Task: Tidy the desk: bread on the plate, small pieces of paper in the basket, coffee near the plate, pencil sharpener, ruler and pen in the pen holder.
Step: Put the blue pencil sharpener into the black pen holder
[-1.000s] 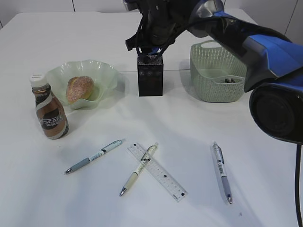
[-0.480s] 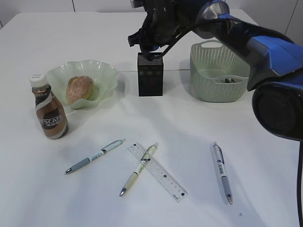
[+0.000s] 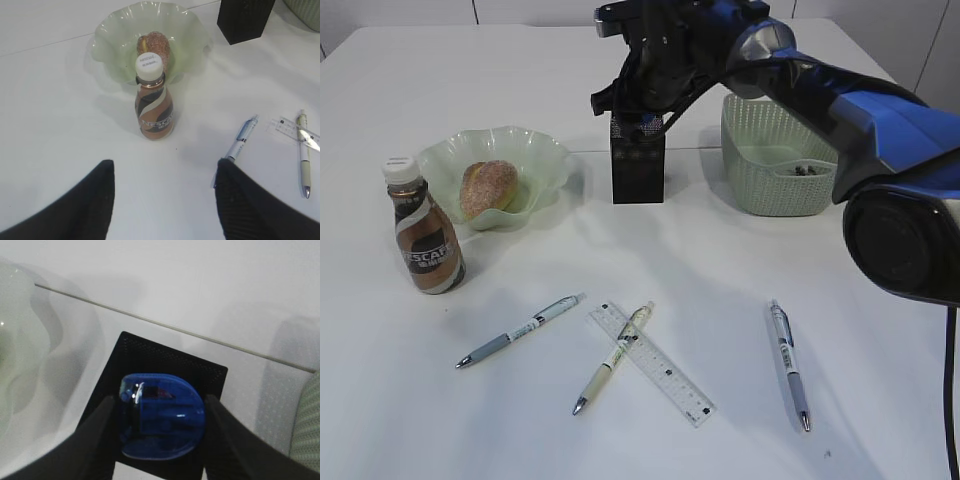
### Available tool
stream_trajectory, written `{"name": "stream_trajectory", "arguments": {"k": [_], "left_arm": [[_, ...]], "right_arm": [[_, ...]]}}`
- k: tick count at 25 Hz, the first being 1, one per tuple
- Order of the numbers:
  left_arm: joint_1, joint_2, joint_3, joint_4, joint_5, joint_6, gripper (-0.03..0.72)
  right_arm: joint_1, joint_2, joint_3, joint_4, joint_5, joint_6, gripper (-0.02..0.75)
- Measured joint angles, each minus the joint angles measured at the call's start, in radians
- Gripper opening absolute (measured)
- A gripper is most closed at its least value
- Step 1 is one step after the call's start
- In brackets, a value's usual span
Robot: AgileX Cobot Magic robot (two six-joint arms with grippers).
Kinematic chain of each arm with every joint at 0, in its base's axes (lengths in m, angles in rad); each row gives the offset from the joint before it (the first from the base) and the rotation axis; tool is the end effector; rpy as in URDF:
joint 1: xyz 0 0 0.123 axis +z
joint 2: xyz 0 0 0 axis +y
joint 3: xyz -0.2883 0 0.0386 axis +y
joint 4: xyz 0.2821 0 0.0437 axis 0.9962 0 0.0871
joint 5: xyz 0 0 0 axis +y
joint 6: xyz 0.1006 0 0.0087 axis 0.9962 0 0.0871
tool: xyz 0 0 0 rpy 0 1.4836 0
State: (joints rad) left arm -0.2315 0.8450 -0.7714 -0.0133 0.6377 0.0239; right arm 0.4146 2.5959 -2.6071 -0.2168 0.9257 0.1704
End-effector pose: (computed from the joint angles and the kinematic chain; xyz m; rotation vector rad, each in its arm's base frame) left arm 0.1983 -0.0476 0.3280 0.2727 2.1809 -0.1313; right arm 0.5709 0.2323 0.2140 -0.3628 2.3431 0.0112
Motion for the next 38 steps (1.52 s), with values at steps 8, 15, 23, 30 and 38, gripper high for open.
{"name": "stream_trajectory", "arguments": {"k": [8,15,23,30,38], "left_arm": [[0.000,0.000,0.000,0.000,0.000,0.000,0.447],[0.000,0.000,0.000,-0.002,-0.002,0.000,0.447],[0.000,0.000,0.000,-0.002,-0.002,0.000,0.439],[0.000,0.000,0.000,-0.002,-0.006,0.000,0.437],[0.000,0.000,0.000,-0.003,-0.009,0.000,0.436]], "right_arm": [[-0.002,0.016,0.000,0.021,-0.017,0.000,0.372],[-0.004,0.033,0.000,0.027,-0.025,0.000,0.372],[-0.006,0.037,0.000,0.027,-0.044,0.000,0.374],[-0.016,0.037,0.000,0.029,-0.066,0.000,0.375],[-0.029,0.037,0.000,0.079,-0.072,-0.010,0.375]]}}
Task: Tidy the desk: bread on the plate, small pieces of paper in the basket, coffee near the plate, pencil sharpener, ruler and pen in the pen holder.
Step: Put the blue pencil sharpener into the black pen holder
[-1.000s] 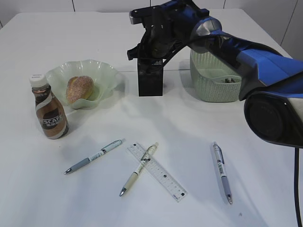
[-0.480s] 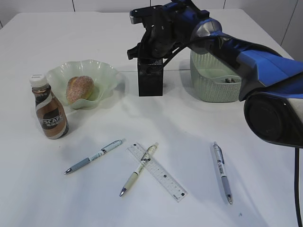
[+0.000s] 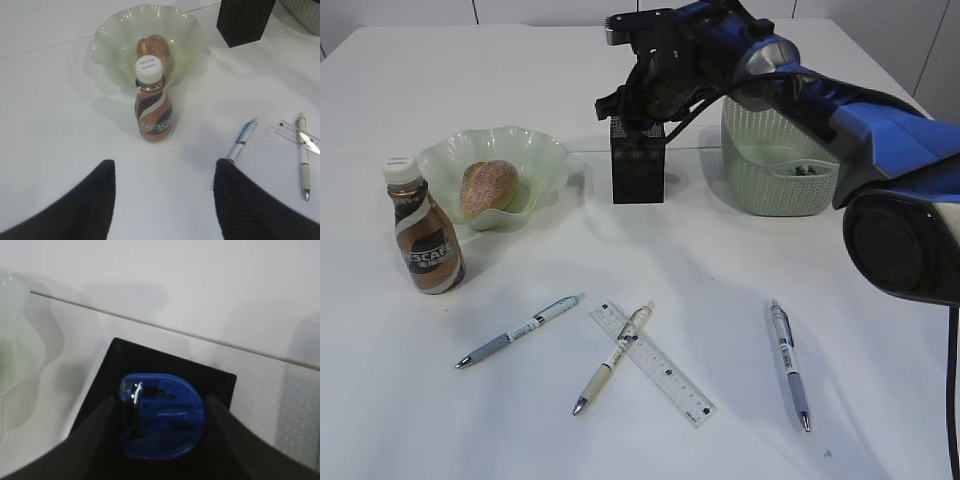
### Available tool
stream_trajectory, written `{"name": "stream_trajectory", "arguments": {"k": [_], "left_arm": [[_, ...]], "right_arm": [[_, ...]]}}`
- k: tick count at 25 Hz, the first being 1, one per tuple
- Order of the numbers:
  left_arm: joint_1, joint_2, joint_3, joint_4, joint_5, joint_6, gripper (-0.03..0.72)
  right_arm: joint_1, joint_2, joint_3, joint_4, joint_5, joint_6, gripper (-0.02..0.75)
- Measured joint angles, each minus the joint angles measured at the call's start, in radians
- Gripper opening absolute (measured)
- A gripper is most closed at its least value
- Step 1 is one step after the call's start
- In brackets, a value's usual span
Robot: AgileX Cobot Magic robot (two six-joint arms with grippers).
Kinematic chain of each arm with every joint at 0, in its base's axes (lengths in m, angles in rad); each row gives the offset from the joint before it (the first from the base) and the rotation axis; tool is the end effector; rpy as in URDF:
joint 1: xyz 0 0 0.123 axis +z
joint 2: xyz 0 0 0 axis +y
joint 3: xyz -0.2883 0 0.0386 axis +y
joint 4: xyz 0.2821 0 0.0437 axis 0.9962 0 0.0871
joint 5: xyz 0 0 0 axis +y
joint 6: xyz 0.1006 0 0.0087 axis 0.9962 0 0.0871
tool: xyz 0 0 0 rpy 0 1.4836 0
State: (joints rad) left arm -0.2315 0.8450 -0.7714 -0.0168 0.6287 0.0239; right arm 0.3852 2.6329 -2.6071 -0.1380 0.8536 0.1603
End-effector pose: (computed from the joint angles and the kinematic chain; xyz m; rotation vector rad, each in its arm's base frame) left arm 0.1988 -0.0479 0.3288 0.2696 2.1724 -0.1359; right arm 0.5827 0.2250 0.1949 -0.3205 2.3332 0.0998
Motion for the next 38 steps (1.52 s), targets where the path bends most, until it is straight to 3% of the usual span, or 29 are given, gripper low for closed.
{"name": "stream_trajectory", "arguments": {"k": [5,38], "left_arm": [[0.000,0.000,0.000,-0.002,-0.002,0.000,0.436],[0.000,0.000,0.000,-0.035,-0.028,0.000,0.429]], "right_arm": [[-0.004,0.000,0.000,0.055,-0.007,-0.050,0.391],[-0.019,0.000,0.000,0.121,-0.020,-0.110,0.445]]}}
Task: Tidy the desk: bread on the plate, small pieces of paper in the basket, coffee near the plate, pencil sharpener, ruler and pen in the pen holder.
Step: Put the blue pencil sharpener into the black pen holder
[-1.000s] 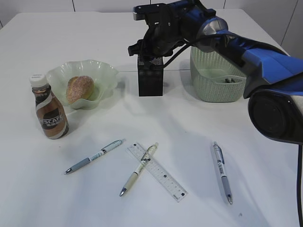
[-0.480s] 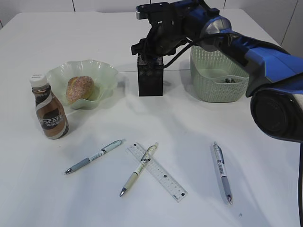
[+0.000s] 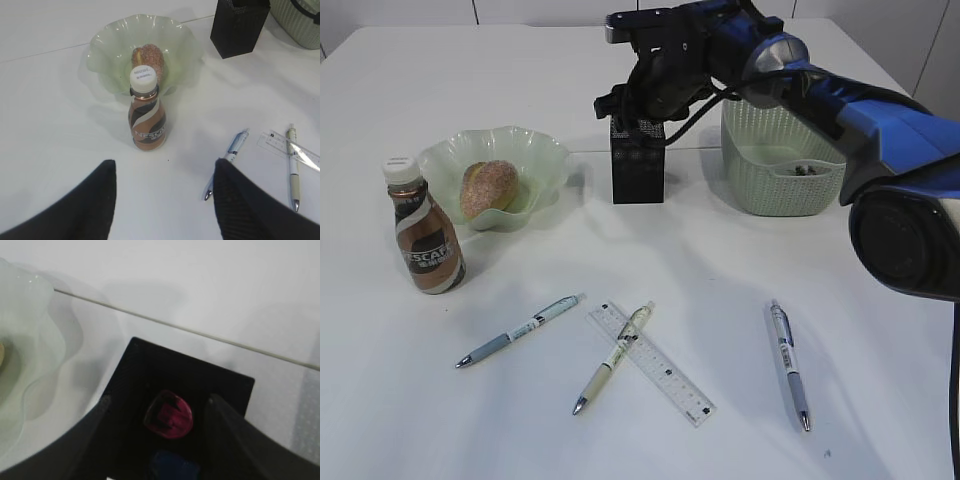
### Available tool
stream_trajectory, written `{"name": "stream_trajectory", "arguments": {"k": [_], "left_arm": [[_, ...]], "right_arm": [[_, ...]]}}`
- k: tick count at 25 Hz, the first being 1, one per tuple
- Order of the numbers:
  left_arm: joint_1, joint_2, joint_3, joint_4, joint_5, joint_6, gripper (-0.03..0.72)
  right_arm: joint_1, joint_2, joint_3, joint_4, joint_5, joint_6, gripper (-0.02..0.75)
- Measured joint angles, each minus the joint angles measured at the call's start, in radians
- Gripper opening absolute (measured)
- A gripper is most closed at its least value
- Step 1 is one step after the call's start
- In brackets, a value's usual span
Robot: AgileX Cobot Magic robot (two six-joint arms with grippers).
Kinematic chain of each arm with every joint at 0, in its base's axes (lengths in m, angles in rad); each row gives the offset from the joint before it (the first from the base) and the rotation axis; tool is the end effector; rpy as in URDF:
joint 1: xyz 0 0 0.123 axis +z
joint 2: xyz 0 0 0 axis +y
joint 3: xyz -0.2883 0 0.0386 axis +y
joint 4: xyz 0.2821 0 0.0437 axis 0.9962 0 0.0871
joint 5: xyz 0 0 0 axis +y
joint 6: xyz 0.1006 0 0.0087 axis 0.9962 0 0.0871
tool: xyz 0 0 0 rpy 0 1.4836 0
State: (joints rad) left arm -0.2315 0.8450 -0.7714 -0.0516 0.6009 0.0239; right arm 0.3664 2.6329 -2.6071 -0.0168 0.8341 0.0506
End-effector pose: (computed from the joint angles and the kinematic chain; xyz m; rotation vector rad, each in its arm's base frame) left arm 0.1999 -0.0502 0.3311 0.2465 2.1484 -0.1759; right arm 0.5849 0.2231 0.1956 -0.3767 2.3205 0.1854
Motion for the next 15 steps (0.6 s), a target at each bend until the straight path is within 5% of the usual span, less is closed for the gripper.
{"name": "stream_trajectory", "arguments": {"k": [15], "left_arm": [[0.000,0.000,0.000,-0.002,-0.002,0.000,0.422]], "right_arm": [[-0.002,-0.184,0.000,-0.009,0.304,0.000,0.446]]}}
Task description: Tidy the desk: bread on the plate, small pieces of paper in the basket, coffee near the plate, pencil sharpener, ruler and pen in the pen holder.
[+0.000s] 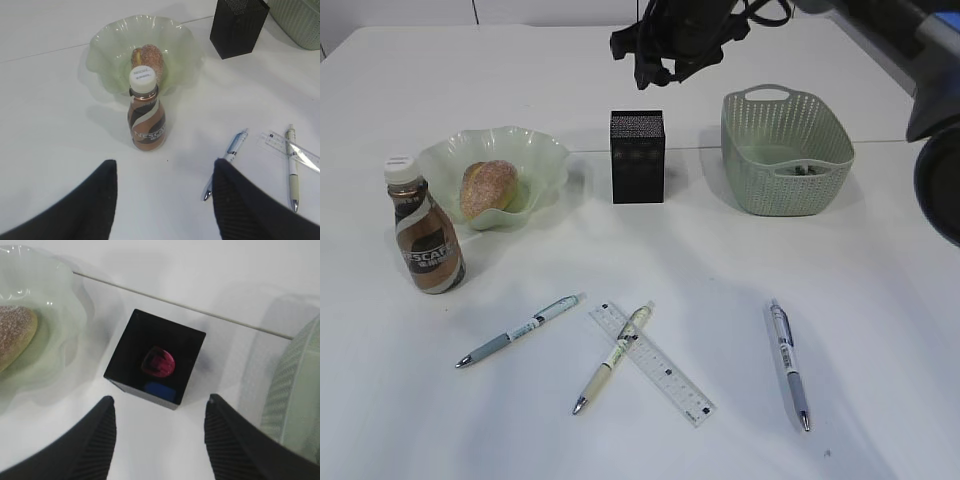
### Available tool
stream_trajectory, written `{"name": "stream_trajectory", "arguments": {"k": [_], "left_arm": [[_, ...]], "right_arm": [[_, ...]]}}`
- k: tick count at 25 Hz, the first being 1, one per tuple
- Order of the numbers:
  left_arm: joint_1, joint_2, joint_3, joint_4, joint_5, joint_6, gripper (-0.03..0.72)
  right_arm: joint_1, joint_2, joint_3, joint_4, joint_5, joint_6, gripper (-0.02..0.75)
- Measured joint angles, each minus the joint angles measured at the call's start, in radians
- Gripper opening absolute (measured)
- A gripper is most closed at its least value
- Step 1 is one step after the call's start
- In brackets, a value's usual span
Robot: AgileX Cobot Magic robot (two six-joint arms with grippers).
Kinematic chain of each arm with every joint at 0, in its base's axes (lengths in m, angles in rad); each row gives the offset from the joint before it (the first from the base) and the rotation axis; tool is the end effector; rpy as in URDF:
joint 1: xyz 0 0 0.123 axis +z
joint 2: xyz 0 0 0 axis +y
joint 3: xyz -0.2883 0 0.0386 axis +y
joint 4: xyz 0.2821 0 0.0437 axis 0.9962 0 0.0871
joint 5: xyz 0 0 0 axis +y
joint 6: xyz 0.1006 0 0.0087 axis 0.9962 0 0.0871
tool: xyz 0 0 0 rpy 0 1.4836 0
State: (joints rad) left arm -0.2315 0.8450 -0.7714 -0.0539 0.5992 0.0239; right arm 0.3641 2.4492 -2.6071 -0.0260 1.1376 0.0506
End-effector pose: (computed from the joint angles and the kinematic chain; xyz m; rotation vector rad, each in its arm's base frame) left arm 0.2000 -0.0503 0.3313 0.2449 2.1469 -0.1785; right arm 0.5443 0.2049 0.2862 -0.3885 2.4377 0.1461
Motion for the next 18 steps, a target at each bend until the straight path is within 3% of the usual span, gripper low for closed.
{"name": "stream_trajectory", "arguments": {"k": [4,11,18], "left_arm": [[0.000,0.000,-0.017,0.000,0.012,0.000,0.422],[0.000,0.000,-0.129,0.000,0.091,0.000,0.421],[0.000,0.000,-0.170,0.002,0.174,0.000,0.419]], "right_arm": [[0.000,-0.070,0.000,-0.001,0.100,0.000,0.447],[0.000,-0.220,0.056,-0.001,0.117,0.000,0.446],[0.000,-0.442,0.275,0.001,0.123,0.000,0.446]]}}
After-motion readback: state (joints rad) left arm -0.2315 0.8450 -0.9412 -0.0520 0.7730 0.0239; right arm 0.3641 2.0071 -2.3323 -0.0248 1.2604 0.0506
